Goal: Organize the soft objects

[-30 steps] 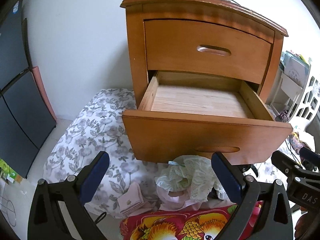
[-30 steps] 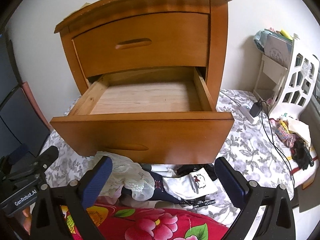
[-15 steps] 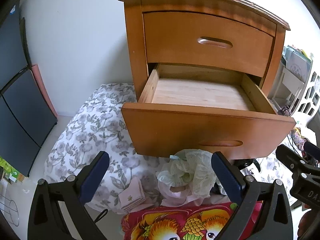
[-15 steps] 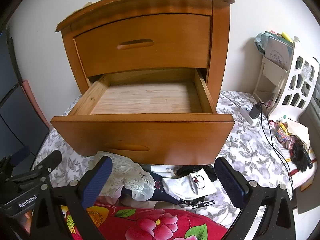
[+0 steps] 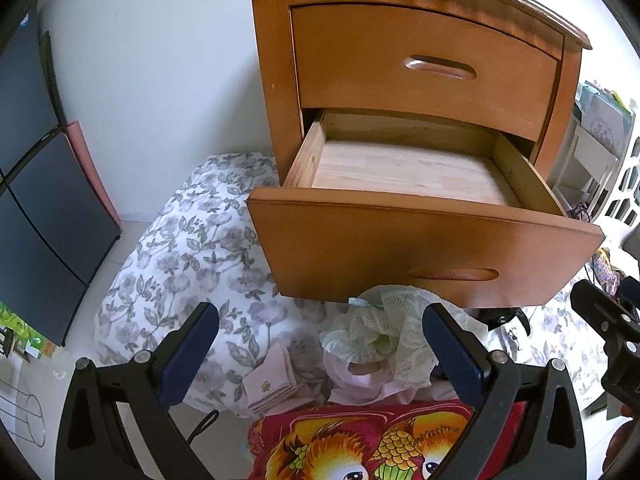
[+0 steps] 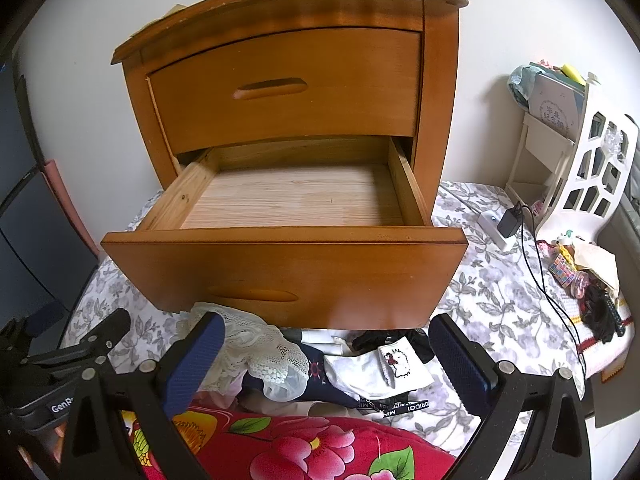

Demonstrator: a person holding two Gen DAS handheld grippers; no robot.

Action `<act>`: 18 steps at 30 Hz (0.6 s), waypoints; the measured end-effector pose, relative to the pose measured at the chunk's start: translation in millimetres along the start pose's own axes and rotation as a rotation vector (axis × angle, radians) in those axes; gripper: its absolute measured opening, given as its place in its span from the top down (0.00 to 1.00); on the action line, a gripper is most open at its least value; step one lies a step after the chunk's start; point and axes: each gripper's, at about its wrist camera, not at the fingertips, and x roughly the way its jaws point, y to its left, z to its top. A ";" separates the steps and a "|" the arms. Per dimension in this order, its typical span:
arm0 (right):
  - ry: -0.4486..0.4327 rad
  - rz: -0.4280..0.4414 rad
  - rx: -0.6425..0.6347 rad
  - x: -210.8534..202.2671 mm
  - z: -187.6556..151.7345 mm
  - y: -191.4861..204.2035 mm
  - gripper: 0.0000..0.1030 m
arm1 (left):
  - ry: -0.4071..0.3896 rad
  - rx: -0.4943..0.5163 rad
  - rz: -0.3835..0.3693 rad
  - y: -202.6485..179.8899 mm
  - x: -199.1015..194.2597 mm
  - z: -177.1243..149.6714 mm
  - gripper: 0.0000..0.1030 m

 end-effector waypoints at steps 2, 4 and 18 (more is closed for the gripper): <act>0.000 0.000 0.000 -0.1 0.1 0.0 0.00 | 0.007 -0.002 0.003 0.4 1.0 -0.3 0.01; -0.001 0.001 0.000 -0.1 0.1 -0.1 0.00 | 0.013 -0.003 0.003 0.8 2.1 -0.5 0.01; -0.008 -0.008 0.013 -2.6 0.3 -3.1 0.00 | 0.032 -0.009 0.007 3.0 4.6 -1.4 0.01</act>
